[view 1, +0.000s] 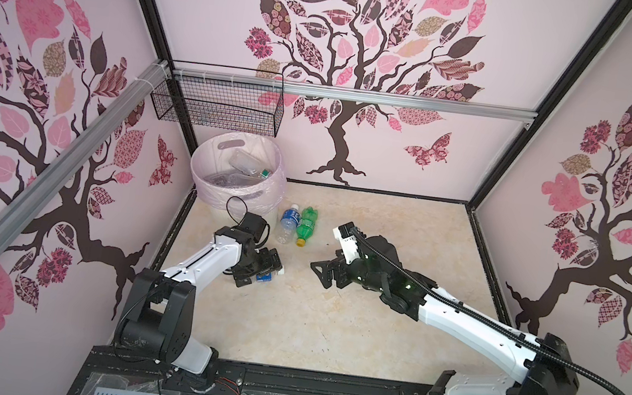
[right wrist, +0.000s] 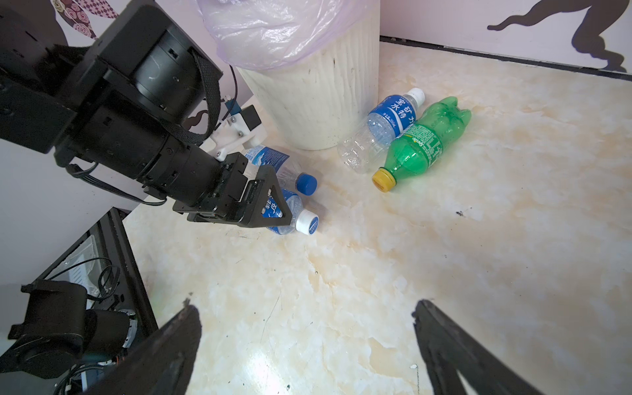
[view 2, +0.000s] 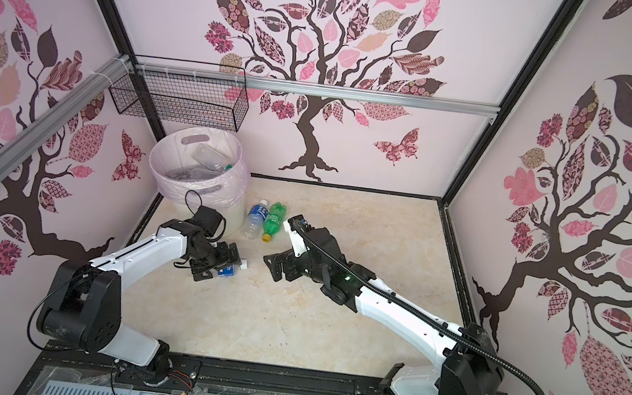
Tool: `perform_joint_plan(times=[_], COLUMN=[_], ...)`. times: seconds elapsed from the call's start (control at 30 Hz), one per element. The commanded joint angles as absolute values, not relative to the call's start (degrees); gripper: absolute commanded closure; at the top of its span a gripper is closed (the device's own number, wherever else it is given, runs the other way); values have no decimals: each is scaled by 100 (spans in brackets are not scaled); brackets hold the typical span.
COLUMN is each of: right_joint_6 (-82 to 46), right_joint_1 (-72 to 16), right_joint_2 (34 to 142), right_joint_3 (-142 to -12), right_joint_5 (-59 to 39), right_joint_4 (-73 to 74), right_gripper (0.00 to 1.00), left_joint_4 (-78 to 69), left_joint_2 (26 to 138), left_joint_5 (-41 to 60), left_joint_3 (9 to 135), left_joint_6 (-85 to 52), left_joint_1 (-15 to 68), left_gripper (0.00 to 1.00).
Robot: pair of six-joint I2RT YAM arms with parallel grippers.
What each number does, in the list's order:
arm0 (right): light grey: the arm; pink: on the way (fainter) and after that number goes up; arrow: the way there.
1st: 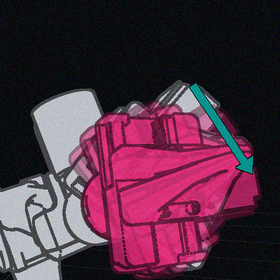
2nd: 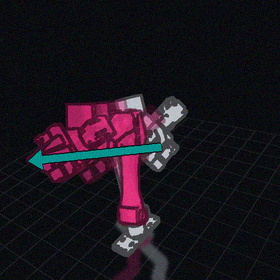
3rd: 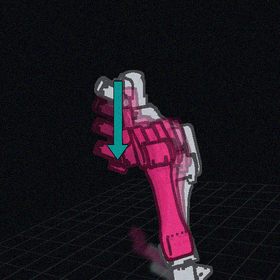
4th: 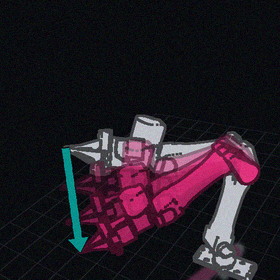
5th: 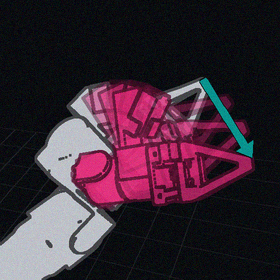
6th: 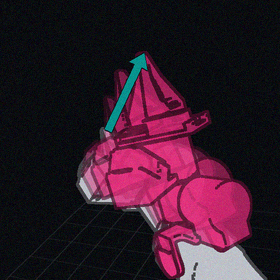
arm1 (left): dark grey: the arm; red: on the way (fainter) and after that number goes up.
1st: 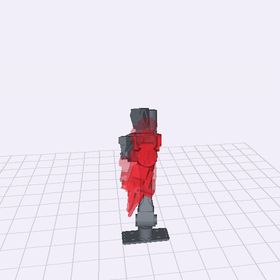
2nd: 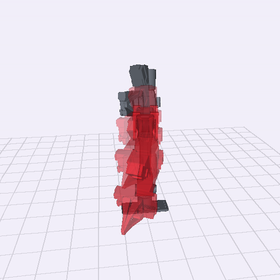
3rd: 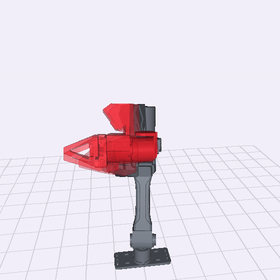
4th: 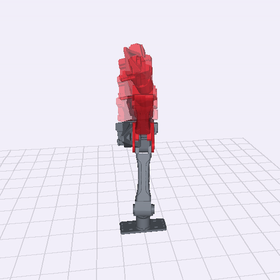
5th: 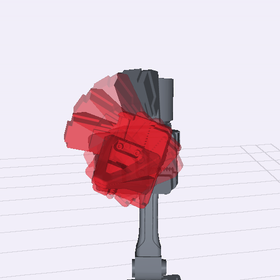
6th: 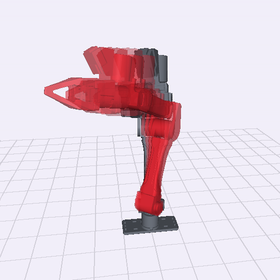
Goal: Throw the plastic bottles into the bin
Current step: 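Lower the left gripper onto the blue-label white-cap bottle and close it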
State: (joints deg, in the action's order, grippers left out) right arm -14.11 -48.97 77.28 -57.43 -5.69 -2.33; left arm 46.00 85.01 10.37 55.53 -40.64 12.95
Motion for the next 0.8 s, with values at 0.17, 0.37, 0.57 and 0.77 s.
perform_joint_plan(times=[0.17,0.37,0.57,0.77], right_joint_6=[-1450,-1446,-1503,-1486], right_joint_1=[-4882,-4871,-4875,-4876], right_joint_2=[7525,7397,7328,7283], right_joint_3=[-5704,-5619,-5513,-5484], right_joint_5=[-580,-501,-510,-501], right_joint_4=[-202,-238,-193,-198], right_gripper=[1,1,0,1], left_joint_4=[4426,4246,4054,3822], left_joint_2=[8191,7948,7765,7492], left_joint_5=[1210,1193,1182,940], left_joint_3=[5634,5540,5130,4611], left_joint_6=[-5150,-6220,-7087,-7684], left_joint_1=[1284,1175,1004,844], left_gripper=[3,3,6,9])
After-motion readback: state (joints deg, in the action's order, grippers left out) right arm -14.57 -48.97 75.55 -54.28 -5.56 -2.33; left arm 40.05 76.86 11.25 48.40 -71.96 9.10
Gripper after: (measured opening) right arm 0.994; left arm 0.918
